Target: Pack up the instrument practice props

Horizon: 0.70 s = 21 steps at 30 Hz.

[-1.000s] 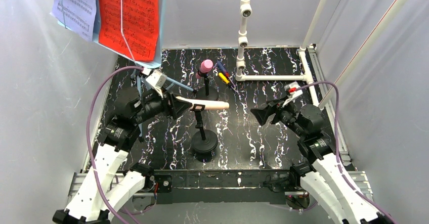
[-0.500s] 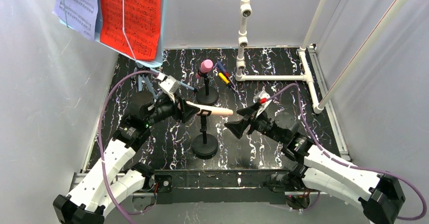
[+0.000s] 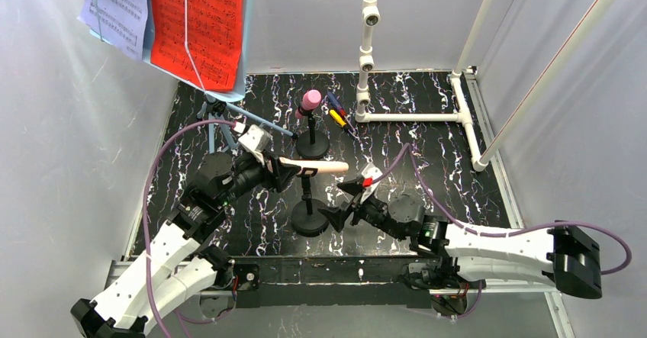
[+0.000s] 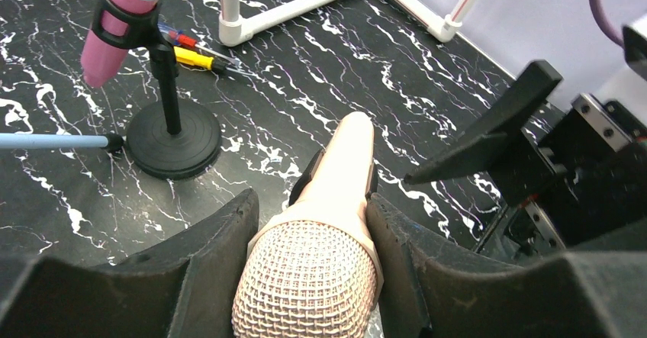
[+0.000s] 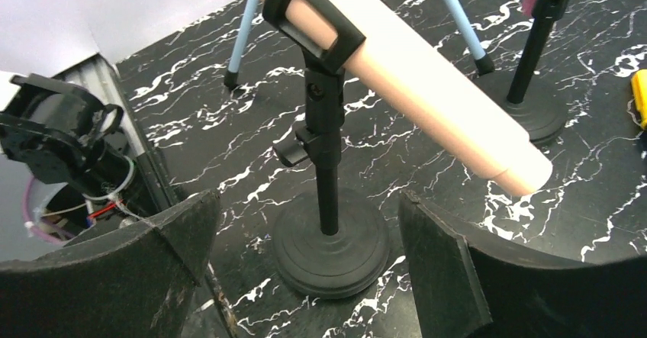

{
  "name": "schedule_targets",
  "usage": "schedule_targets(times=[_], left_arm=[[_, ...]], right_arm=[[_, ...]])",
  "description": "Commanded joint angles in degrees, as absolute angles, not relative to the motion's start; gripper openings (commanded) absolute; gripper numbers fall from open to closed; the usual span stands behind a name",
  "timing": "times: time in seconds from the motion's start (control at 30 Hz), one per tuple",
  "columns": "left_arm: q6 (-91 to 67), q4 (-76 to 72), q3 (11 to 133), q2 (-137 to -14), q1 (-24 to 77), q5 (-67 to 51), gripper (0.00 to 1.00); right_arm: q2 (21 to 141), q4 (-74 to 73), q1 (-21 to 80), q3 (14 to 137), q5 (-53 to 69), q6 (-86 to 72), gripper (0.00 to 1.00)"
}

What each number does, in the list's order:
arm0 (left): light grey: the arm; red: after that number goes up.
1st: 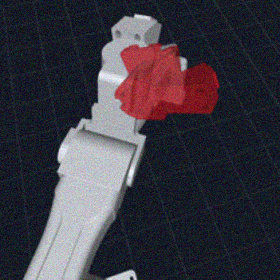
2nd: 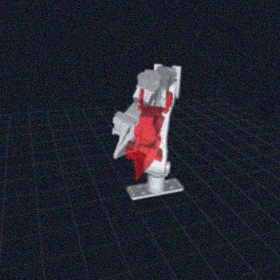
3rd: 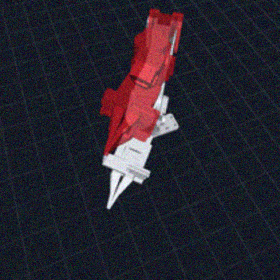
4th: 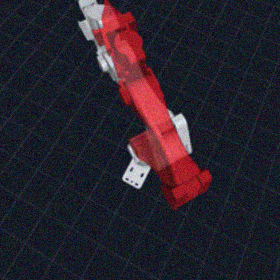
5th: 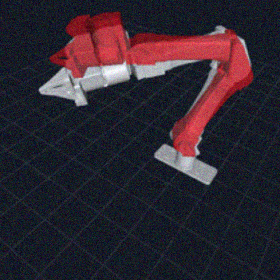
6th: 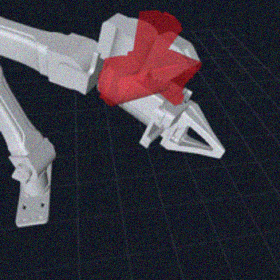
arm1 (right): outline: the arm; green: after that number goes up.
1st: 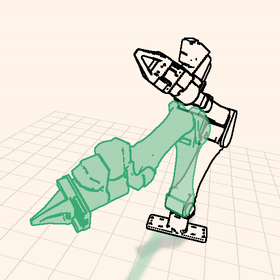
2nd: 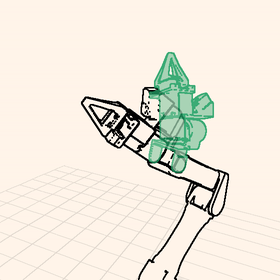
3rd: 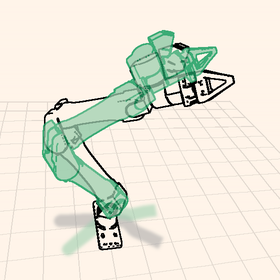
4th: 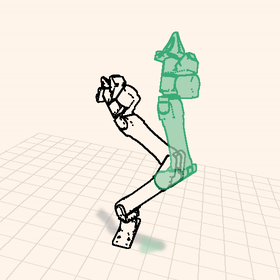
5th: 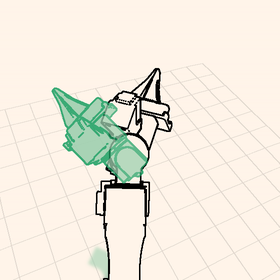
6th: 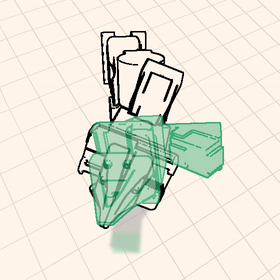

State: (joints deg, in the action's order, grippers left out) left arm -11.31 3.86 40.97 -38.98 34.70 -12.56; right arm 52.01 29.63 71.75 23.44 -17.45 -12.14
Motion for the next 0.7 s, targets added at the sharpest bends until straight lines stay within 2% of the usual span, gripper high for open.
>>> schedule_targets(times=[0.0,0.27,0.4,0.57,0.67], left_arm=[[-13.08,-3.11,43.2,-39.95,35.35,-9.23,0.0],[-14.42,-5.04,42.24,-40.01,37.25,-7.59,0.0],[-14.5,-3.62,41.77,-40.58,37.27,-11.14,0.01],[-12.8,2.78,43.94,-39.72,37.27,-13.44,0.34],[-11.07,6.8,45.63,-38.74,37.27,-13.66,0.45]], right_arm=[[54.32,39.93,74.35,22.52,-27.3,-8.08,0.93],[60.64,52.15,74.7,21.41,-29.72,-4.84,0.91],[65.97,57.78,74.71,22.57,-29.53,-3.59,0.91],[71.51,63.47,75.14,23.6,-31.28,-3.95,0.91],[74.39,66.19,75.43,24.04,-32.84,-3.88,0.91]])
